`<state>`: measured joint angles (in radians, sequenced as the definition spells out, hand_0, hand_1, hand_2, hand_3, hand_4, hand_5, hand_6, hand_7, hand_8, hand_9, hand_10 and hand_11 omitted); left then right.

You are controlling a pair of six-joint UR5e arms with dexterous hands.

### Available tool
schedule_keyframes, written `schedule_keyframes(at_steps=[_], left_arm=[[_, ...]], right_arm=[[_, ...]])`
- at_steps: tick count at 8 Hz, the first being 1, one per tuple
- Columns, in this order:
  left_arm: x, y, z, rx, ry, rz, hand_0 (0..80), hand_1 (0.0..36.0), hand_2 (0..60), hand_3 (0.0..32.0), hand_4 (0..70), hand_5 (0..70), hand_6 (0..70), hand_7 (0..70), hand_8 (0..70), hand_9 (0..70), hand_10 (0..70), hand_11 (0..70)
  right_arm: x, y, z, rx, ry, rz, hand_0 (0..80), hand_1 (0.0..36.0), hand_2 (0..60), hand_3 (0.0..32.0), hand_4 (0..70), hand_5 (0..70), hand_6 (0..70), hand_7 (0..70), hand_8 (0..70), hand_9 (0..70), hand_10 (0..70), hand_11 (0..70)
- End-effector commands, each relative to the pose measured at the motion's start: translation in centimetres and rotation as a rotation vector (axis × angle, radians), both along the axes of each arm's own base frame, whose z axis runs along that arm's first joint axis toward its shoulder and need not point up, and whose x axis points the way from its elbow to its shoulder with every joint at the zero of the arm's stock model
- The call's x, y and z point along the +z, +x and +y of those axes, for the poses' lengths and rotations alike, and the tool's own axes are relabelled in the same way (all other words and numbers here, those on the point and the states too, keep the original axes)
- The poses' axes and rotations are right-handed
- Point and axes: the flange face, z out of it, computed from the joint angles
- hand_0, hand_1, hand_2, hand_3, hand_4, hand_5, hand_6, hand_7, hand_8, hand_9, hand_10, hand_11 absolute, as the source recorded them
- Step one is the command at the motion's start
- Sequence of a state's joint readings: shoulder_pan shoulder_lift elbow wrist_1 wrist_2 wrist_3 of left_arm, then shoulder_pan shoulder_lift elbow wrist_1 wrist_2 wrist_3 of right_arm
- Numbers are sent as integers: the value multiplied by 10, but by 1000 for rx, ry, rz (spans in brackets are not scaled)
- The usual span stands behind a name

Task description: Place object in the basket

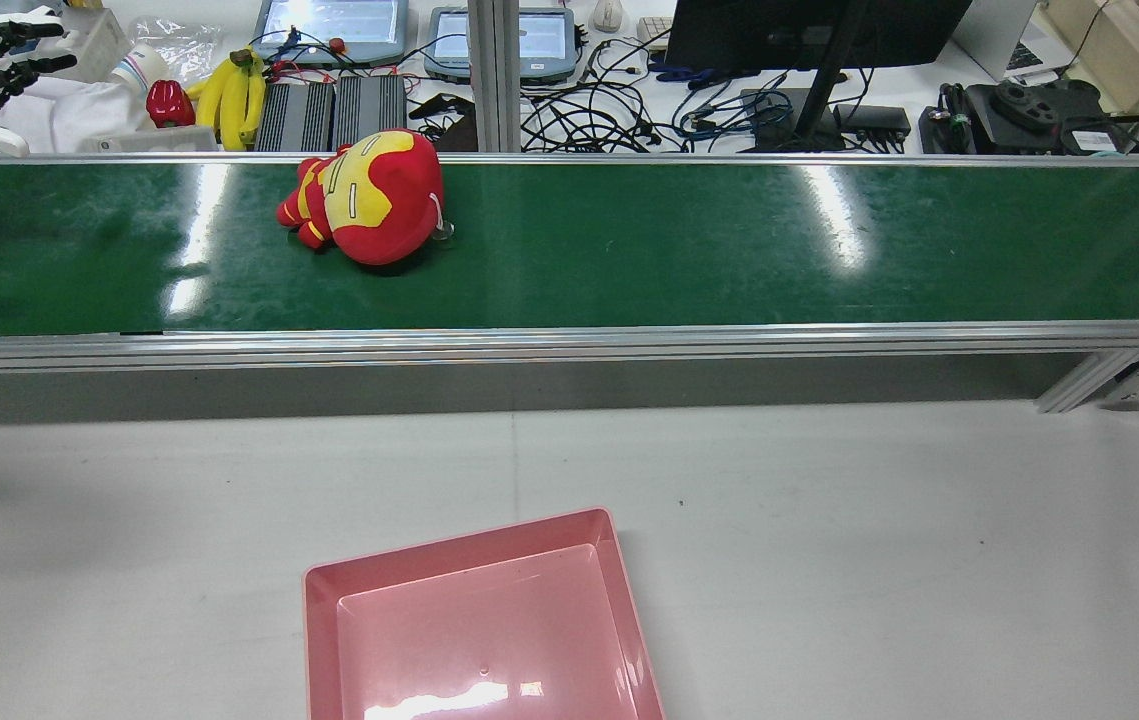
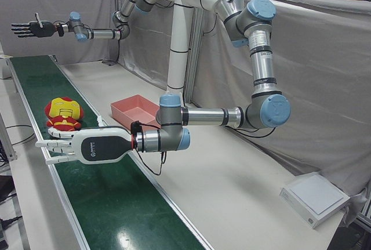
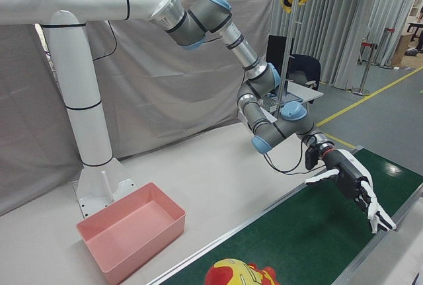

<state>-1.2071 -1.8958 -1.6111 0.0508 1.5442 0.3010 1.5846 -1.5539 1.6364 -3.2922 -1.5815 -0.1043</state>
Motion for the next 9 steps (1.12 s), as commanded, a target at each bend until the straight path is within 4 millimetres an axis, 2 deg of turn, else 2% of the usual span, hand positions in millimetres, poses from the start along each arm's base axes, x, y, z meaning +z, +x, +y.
schedule_keyframes(at_steps=[1,2,3,4,6,9], left_arm=[[-24,2,0,-6,16,-26,635,199,0,0,155,246,49,40,109,171,0,0],[-36,3,0,-22,28,-79,630,199,0,0,154,250,49,41,110,172,0,0],[-57,2,3,-52,36,-184,631,200,0,0,157,253,49,41,112,175,0,0],[-62,1,4,-75,42,-271,623,197,0,0,150,253,48,41,110,173,0,0],[-56,23,11,-45,20,-319,629,192,0,0,144,240,47,37,108,170,0,0],[-57,29,13,-43,37,-354,623,181,0,0,139,236,46,37,110,172,0,0]], right_arm=[[0,0,0,0,-1,0,0,0,0,0,0,0,0,0,0,0,0,0],[0,0,0,0,1,0,0,0,0,0,0,0,0,0,0,0,0,0],[0,1,0,2,-1,0,0,0,0,0,0,0,0,0,0,0,0,0],[0,0,0,0,1,0,0,0,0,0,0,0,0,0,0,0,0,0],[0,1,0,2,1,0,0,0,0,0,0,0,0,0,0,0,0,0],[0,0,0,0,1,0,0,0,0,0,0,0,0,0,0,0,0,0]])
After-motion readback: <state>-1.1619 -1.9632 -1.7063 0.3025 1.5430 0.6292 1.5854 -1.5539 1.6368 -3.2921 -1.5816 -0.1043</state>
